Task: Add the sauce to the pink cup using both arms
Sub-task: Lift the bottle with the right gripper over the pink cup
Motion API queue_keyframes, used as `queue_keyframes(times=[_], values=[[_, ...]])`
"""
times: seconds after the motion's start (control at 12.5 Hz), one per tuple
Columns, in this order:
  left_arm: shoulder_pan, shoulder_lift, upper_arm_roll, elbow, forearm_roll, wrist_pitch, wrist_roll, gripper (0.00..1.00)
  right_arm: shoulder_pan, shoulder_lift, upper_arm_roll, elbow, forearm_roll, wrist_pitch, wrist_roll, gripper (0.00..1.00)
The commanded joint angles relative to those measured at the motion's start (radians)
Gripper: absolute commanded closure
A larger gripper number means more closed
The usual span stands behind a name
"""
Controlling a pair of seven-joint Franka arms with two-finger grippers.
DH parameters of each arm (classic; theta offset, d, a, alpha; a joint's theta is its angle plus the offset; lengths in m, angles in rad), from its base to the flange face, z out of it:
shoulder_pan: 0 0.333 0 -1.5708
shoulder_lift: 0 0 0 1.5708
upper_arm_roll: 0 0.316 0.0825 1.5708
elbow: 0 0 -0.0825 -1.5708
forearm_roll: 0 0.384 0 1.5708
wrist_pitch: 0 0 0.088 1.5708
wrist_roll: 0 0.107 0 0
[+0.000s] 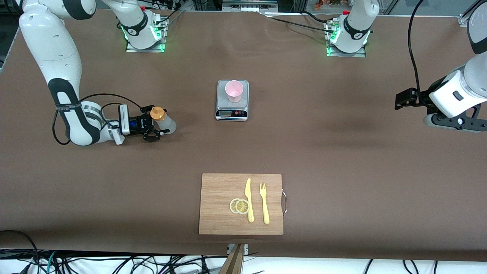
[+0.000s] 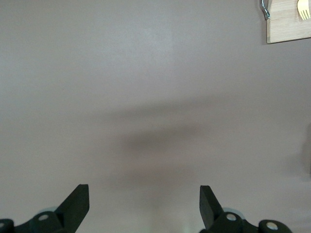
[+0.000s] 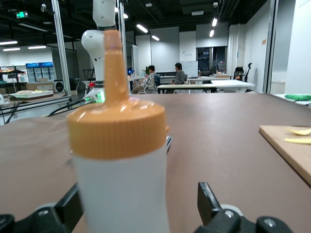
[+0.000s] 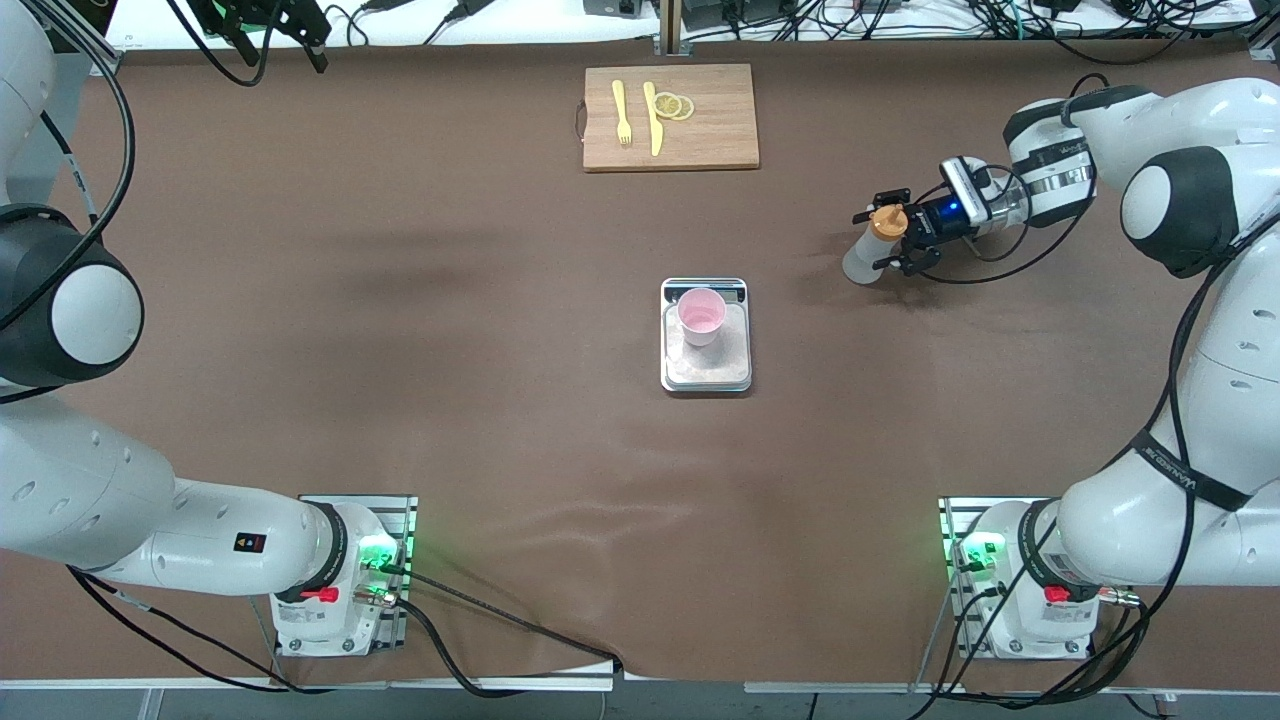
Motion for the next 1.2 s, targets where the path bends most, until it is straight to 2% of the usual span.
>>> queue_keyframes(times=[0.0,0.16,0.32,0.4,0.48,0.56,0.88,0.96,1.12], values=[[0.004,0.020,-0.005,0.044,0.013,-0.020,0.019,0.00,0.000,0.002,0.039,-0.006,0.058,-0.001,-0.016,0.00],[0.004,0.020,-0.005,0.044,0.011,-0.020,0.019,0.00,0.003,0.003,0.047,-0.006,0.082,0.004,-0.014,0.02],[0.004,0.020,-0.005,0.044,0.011,-0.020,0.020,0.00,0.006,0.003,0.048,-0.003,0.083,0.014,-0.014,0.38],[0.006,0.021,-0.005,0.044,0.011,-0.020,0.020,0.00,0.006,0.002,0.048,-0.003,0.083,0.027,-0.013,0.68],[0.006,0.021,-0.005,0.042,0.011,-0.020,0.020,0.00,0.008,0.002,0.048,-0.001,0.083,0.039,-0.013,0.88],[0.006,0.021,-0.005,0.044,0.011,-0.020,0.022,0.00,0.014,-0.015,0.048,-0.009,0.083,0.045,-0.008,1.00],[0.006,0.024,-0.005,0.044,0.011,-0.020,0.022,0.00,0.034,-0.119,0.045,-0.081,0.060,0.137,0.071,1.00],[0.006,0.024,-0.005,0.044,0.011,-0.020,0.020,0.00,0.044,-0.188,0.045,-0.113,0.037,0.198,0.123,1.00],[0.006,0.024,-0.005,0.045,0.011,-0.020,0.020,0.00,0.081,-0.373,0.044,-0.200,-0.088,0.316,0.316,1.00]])
